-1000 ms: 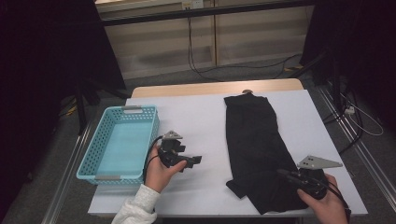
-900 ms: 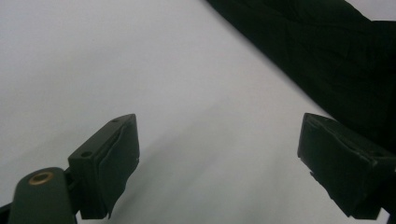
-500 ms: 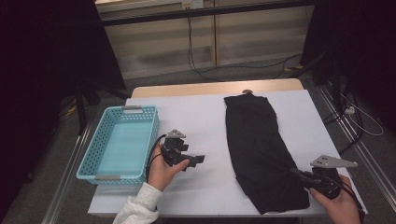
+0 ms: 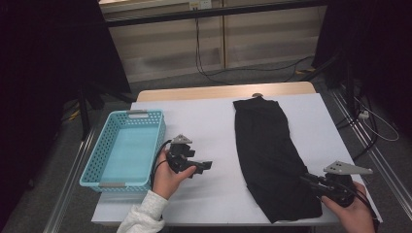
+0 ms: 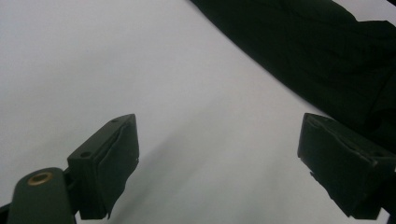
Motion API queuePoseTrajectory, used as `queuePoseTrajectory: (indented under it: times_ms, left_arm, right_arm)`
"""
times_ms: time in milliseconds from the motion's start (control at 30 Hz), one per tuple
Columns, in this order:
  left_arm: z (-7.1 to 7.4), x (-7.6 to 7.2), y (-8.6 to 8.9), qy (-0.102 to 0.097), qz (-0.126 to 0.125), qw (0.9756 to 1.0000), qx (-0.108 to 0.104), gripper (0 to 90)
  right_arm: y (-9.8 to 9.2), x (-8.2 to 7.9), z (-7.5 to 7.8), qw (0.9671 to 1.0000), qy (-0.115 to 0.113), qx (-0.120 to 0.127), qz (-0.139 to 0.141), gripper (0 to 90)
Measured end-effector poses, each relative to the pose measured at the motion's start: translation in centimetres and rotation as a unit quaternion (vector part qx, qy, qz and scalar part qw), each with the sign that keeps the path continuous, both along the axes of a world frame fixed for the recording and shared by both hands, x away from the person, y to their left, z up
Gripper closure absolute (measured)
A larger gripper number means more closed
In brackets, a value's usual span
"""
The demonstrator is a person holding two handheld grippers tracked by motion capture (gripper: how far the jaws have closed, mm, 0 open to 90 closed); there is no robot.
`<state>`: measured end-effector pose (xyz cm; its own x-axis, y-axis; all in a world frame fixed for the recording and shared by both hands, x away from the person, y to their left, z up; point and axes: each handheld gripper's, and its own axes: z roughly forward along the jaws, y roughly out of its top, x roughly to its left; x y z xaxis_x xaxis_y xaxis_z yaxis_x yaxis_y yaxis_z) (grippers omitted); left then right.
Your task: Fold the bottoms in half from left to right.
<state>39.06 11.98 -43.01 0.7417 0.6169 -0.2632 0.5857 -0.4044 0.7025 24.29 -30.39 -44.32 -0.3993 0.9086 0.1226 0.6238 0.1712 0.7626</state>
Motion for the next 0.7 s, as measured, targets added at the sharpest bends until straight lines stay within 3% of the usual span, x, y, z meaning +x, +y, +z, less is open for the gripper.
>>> queuePoseTrajectory:
  times_ms: [100, 200, 267, 333, 433, 500, 567, 633, 667, 700]
  left_arm:
    - [-0.1, 0.0, -0.2, 0.001, -0.001, 1.0000, 0.000, 12.8]
    - [-0.2, 0.0, -0.2, 0.001, -0.002, 1.0000, 0.001, 12.8]
    - [-0.2, 0.0, -0.2, 0.003, 0.000, 1.0000, 0.000, 12.8]
    - [-0.1, 0.0, -0.2, 0.002, 0.000, 1.0000, 0.000, 12.8]
    - [-0.2, -0.1, -0.2, 0.002, -0.001, 1.0000, 0.001, 12.8]
    - [-0.3, -0.1, -0.2, 0.004, 0.000, 1.0000, 0.003, 12.8]
    - [-0.4, 0.0, -0.1, 0.004, -0.001, 1.0000, 0.004, 12.8]
    - [-0.3, 0.0, 0.0, 0.002, 0.002, 1.0000, 0.006, 12.8]
    - [-0.3, 0.0, 0.0, 0.002, 0.002, 1.0000, 0.006, 12.9]
    - [-0.2, 0.0, 0.0, 0.002, 0.001, 1.0000, 0.005, 12.8]
  right_arm:
    - [1.8, 0.1, 0.3, 0.9996, -0.020, 0.000, 0.020, 61.7]
    - [2.9, 0.7, 0.1, 0.9994, -0.021, -0.007, 0.025, 58.6]
    - [3.8, 1.6, -0.3, 0.9996, -0.019, -0.011, 0.018, 48.4]
    - [4.4, 2.1, -0.5, 0.9993, -0.014, 0.011, 0.034, 48.0]
    - [5.5, 1.9, -0.7, 0.9980, -0.010, 0.003, 0.062, 50.6]
    - [6.3, 1.6, -1.0, 0.9980, -0.004, 0.005, 0.064, 50.6]
    - [6.9, 1.5, -1.4, 0.9975, 0.004, -0.019, 0.067, 52.2]
    - [7.0, 1.5, -1.7, 0.9972, 0.007, -0.021, 0.072, 65.8]
    - [7.0, 1.5, -1.7, 0.9972, 0.007, -0.021, 0.072, 65.8]
    - [6.9, 1.4, -1.7, 0.9967, 0.015, -0.016, 0.079, 76.9]
